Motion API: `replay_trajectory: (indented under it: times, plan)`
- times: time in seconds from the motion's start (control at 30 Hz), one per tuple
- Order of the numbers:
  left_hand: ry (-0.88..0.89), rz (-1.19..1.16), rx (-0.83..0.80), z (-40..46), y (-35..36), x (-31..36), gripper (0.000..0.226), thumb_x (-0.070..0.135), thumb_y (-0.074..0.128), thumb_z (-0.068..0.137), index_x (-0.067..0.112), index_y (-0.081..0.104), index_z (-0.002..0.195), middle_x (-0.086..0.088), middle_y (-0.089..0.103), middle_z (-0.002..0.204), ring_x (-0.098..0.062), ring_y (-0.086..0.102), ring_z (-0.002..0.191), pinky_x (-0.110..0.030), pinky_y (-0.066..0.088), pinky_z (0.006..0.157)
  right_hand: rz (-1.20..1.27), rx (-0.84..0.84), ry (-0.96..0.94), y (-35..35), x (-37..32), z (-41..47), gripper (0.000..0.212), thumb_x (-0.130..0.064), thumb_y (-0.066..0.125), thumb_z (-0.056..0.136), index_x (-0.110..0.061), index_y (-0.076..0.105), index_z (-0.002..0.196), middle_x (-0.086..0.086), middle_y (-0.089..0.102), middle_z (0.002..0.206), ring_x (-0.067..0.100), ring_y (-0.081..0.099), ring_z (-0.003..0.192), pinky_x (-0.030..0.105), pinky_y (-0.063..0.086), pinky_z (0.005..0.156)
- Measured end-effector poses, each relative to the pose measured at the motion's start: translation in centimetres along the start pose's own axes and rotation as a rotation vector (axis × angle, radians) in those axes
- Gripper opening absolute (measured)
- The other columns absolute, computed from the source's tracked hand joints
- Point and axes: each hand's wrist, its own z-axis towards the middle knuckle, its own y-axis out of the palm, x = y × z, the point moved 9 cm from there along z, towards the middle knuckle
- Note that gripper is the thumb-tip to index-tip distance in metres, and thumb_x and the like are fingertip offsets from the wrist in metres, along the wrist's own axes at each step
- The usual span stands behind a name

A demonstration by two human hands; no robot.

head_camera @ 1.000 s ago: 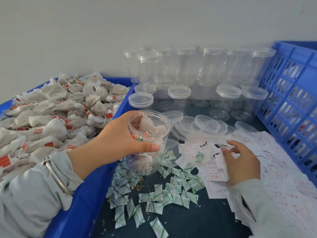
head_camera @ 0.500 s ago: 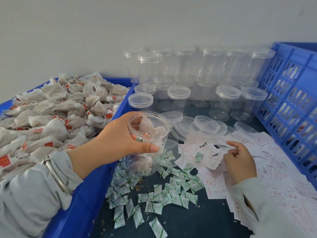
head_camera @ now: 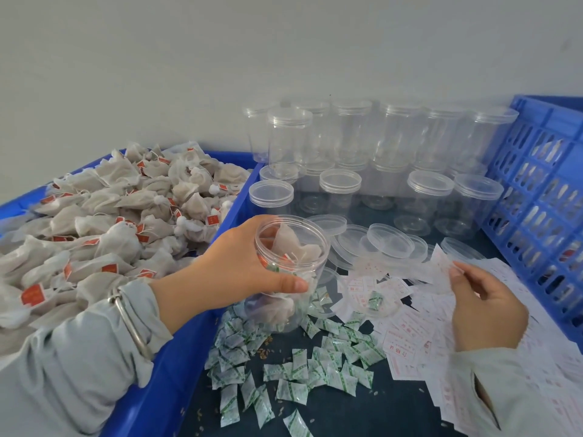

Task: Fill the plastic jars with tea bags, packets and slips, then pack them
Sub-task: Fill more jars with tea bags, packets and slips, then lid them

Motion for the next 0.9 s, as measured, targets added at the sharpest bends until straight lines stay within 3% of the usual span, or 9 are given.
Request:
replay_trajectory:
  times: [0.07, 0.2, 0.33, 0.4, 0.5, 0.63, 0.77, 0.9]
  plan:
    - [0.01, 0.005, -0.007, -0.1, 0.1, 0.2, 0.103, 0.069, 0.078, 0.034, 0.038, 0.047, 0.128, 0.024, 0.059, 0.118, 0.006, 0.054, 0.111, -0.031, 0.043, 0.103, 0.075, -0.031, -0.137, 0.5, -3.5, -1.1, 0.017, -0.013, 0.065, 0.088, -0.026, 0.067, 0.098, -0.008, 0.067, 0.087, -0.021, 0.056, 0.073, -0.006, 0.038, 0.064]
    - [0.044, 0.019, -0.03, -0.4, 0.5, 0.9, 0.101, 0.067, 0.079, 0.035, 0.041, 0.044, 0.126, 0.027, 0.057, 0.118, 0.01, 0.052, 0.111, -0.023, 0.042, 0.101, 0.235, -0.255, -0.388, 3.4, -10.8, -4.6, 0.03, -0.008, 0.066, 0.085, -0.038, 0.064, 0.09, -0.033, 0.066, 0.077, -0.013, 0.062, 0.078, 0.001, 0.045, 0.061]
    - [0.079, 0.016, -0.062, -0.9, 0.8, 1.7, 0.104, 0.06, 0.084, 0.039, 0.034, 0.043, 0.131, 0.024, 0.058, 0.118, 0.011, 0.052, 0.111, -0.019, 0.042, 0.099, 0.218, -0.487, -0.662, 7.1, -16.2, -8.3, 0.022, -0.009, 0.07, 0.081, -0.024, 0.067, 0.097, -0.018, 0.068, 0.082, -0.005, 0.064, 0.077, 0.006, 0.049, 0.065]
    - [0.097, 0.032, -0.069, -1.0, 0.9, 2.1, 0.1, 0.056, 0.083, 0.042, 0.033, 0.043, 0.131, 0.023, 0.059, 0.117, 0.01, 0.053, 0.109, -0.017, 0.043, 0.096, 0.127, -0.557, -0.795, 8.7, -17.5, -9.7, 0.019, -0.01, 0.068, 0.078, -0.017, 0.072, 0.094, -0.009, 0.071, 0.08, 0.003, 0.065, 0.071, 0.015, 0.051, 0.067]
    - [0.122, 0.051, -0.068, -1.2, 0.9, 2.4, 0.099, 0.056, 0.083, 0.044, 0.033, 0.043, 0.131, 0.024, 0.059, 0.116, 0.012, 0.052, 0.107, -0.012, 0.043, 0.093, -0.028, -0.46, -0.989, 9.2, -18.0, -10.7, 0.016, -0.004, 0.07, 0.073, -0.011, 0.077, 0.085, -0.004, 0.073, 0.071, 0.018, 0.063, 0.065, 0.027, 0.049, 0.063]
    - [0.128, 0.046, -0.052, -1.1, 0.8, 2.4, 0.099, 0.058, 0.082, 0.042, 0.034, 0.044, 0.13, 0.024, 0.058, 0.115, 0.012, 0.053, 0.107, -0.01, 0.042, 0.091, -0.056, -0.329, -1.025, 8.1, -18.0, -10.4, 0.015, -0.009, 0.063, 0.08, -0.01, 0.078, 0.083, -0.003, 0.073, 0.073, 0.021, 0.062, 0.069, 0.021, 0.045, 0.068]
    - [0.147, 0.079, -0.071, -1.2, 1.1, 2.5, 0.094, 0.054, 0.086, 0.045, 0.034, 0.045, 0.128, 0.025, 0.059, 0.113, 0.013, 0.053, 0.103, -0.007, 0.042, 0.088, -0.136, -0.597, -0.936, 9.5, -17.2, -11.1, 0.032, -0.029, 0.051, 0.083, -0.012, 0.078, 0.083, -0.002, 0.07, 0.07, 0.019, 0.062, 0.074, 0.036, 0.052, 0.065]
    - [0.15, 0.075, -0.065, -1.3, 1.1, 2.8, 0.089, 0.051, 0.087, 0.048, 0.037, 0.046, 0.126, 0.026, 0.059, 0.112, 0.012, 0.054, 0.104, -0.012, 0.045, 0.089, -0.186, -0.877, -0.804, 10.4, -15.5, -12.0, 0.051, -0.049, 0.039, 0.087, -0.015, 0.074, 0.074, -0.004, 0.068, 0.073, 0.01, 0.059, 0.089, 0.039, 0.047, 0.082]
